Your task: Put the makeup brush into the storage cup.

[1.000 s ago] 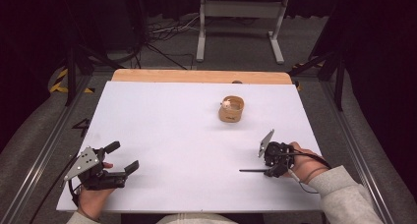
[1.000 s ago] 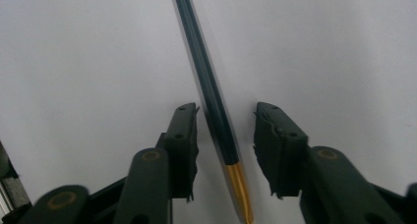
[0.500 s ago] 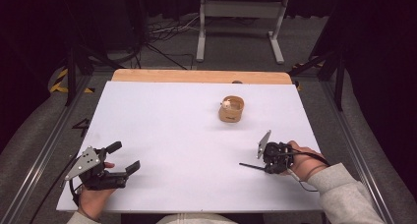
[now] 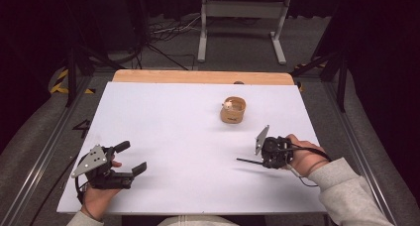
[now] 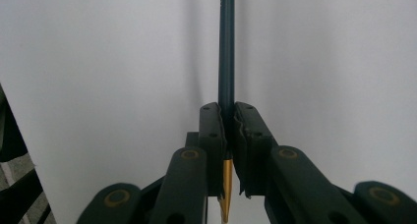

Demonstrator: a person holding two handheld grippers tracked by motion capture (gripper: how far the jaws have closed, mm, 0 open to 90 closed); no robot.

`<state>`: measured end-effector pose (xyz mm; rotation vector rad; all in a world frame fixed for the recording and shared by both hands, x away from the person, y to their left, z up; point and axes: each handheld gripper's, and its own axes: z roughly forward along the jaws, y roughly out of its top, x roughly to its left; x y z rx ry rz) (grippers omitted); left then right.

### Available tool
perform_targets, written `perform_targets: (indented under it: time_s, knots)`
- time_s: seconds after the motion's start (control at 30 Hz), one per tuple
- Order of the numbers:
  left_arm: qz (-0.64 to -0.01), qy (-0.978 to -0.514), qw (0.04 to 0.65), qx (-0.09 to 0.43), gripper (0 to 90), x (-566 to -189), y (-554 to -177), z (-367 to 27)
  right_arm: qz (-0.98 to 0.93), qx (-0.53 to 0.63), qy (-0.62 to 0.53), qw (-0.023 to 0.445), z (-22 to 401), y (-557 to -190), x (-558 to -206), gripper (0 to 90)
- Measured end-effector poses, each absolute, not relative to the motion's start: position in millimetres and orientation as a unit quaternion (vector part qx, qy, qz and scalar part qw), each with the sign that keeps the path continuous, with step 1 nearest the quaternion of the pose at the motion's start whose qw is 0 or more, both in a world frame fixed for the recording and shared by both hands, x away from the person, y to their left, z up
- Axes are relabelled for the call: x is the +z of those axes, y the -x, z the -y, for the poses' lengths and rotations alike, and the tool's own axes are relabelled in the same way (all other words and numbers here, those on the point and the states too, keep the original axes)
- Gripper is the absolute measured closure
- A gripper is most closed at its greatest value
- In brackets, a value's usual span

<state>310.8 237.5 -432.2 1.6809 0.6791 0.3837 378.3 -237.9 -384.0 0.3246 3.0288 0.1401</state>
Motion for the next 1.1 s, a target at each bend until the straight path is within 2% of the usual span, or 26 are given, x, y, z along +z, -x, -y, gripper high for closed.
perform_targets:
  time_s: [0.8,1.1]
  knots:
    - [-0.247,-0.756,0.588,0.145,5.0,-429,-326,-206,-0.996,0.054,-0.038,0.06,159,-391,-338,82.8]
    - [-0.236,-0.761,0.591,0.127,3.9,-424,-331,-196,-0.997,0.058,-0.019,0.056,137,-391,-331,82.8]
